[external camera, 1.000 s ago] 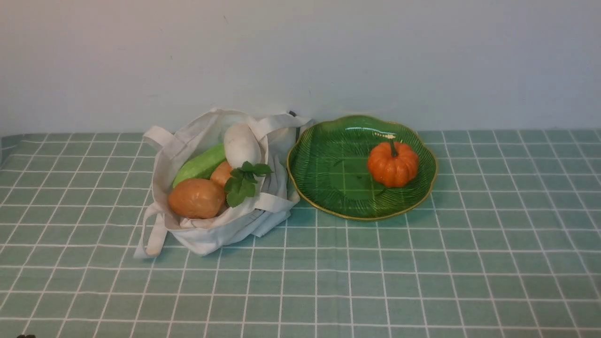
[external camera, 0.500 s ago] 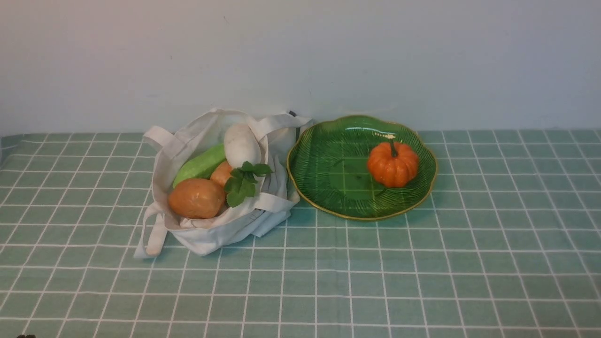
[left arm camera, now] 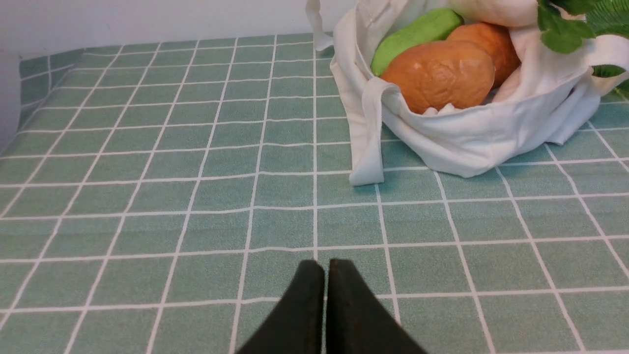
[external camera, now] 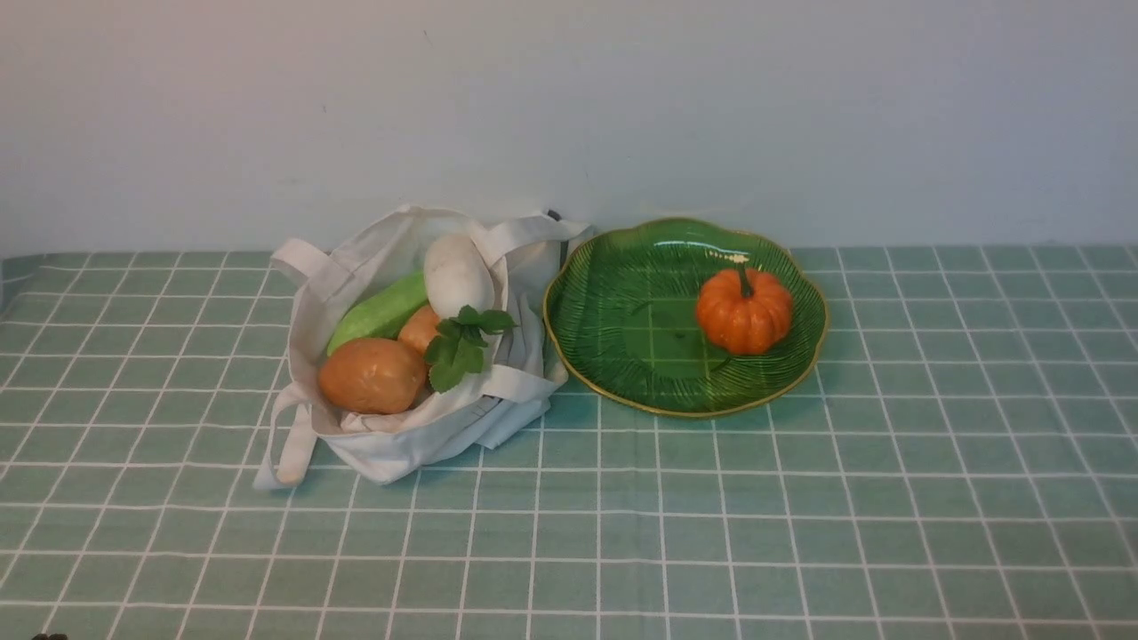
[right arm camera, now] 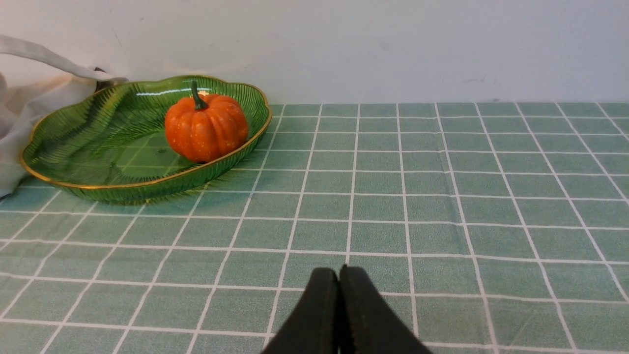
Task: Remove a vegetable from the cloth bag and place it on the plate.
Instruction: Use the left arm to grab a white radish from the bag
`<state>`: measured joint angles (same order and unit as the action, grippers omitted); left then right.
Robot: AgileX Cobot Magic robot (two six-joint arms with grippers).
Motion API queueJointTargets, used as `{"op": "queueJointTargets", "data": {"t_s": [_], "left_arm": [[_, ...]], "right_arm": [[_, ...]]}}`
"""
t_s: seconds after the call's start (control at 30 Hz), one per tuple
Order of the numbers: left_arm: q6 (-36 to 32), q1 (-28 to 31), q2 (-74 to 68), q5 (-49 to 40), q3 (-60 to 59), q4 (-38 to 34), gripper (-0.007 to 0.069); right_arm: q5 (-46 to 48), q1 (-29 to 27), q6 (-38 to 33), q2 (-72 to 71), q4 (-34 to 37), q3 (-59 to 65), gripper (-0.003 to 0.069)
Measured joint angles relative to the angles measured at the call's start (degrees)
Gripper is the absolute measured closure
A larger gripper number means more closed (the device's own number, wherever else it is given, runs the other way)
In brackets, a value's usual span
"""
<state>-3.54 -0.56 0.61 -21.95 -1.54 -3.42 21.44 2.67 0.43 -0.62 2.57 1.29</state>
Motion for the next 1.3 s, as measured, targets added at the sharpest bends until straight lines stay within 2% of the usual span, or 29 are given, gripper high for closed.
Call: {"op": "queueJointTargets", "data": {"t_s": [0.43,0.63,0.7,0.73,0.77,0.87,1.13,1.23,1.3], "left_arm": [[1.4,0.0,0.0,0.0,0.0,-1.8,0.0629],[8.1,0.0,0.0,0.1,0.0,-14.6,0.0629],[12.9,0.0,0.0,0.1,0.0,-25.9,0.0629],[13.2,0.0,0.0,0.1,0.0,-26.8,0.0629],[15.0,0.0,0.0,0.2,0.0,-33.9,0.0629],[15.2,0.0,0.0,1.5,0.0,-40.7,0.0629],[12.2,0.0,0.0,1.5,2.9,-46.6,0.0629],[8.3,0.0,-3.8,0.2,12.4,-46.3,0.0629],[5.6,0.0,-10.7,-4.2,20.2,-43.6,0.0629]], "right_arm": [[0.0,0.0,0.0,0.0,0.0,0.0,0.0675],[0.0,0.0,0.0,0.0,0.0,0.0,0.0675],[0.0,0.0,0.0,0.0,0.0,0.0,0.0675],[0.0,0.0,0.0,0.0,0.0,0.0,0.0675],[0.0,0.0,0.0,0.0,0.0,0.0,0.0675],[0.0,0.0,0.0,0.0,0.0,0.0,0.0675],[0.0,0.0,0.0,0.0,0.0,0.0,0.0675],[0.0,0.0,0.0,0.0,0.0,0.0,0.0675],[0.0,0.0,0.0,0.0,0.0,0.0,0.0675]]}}
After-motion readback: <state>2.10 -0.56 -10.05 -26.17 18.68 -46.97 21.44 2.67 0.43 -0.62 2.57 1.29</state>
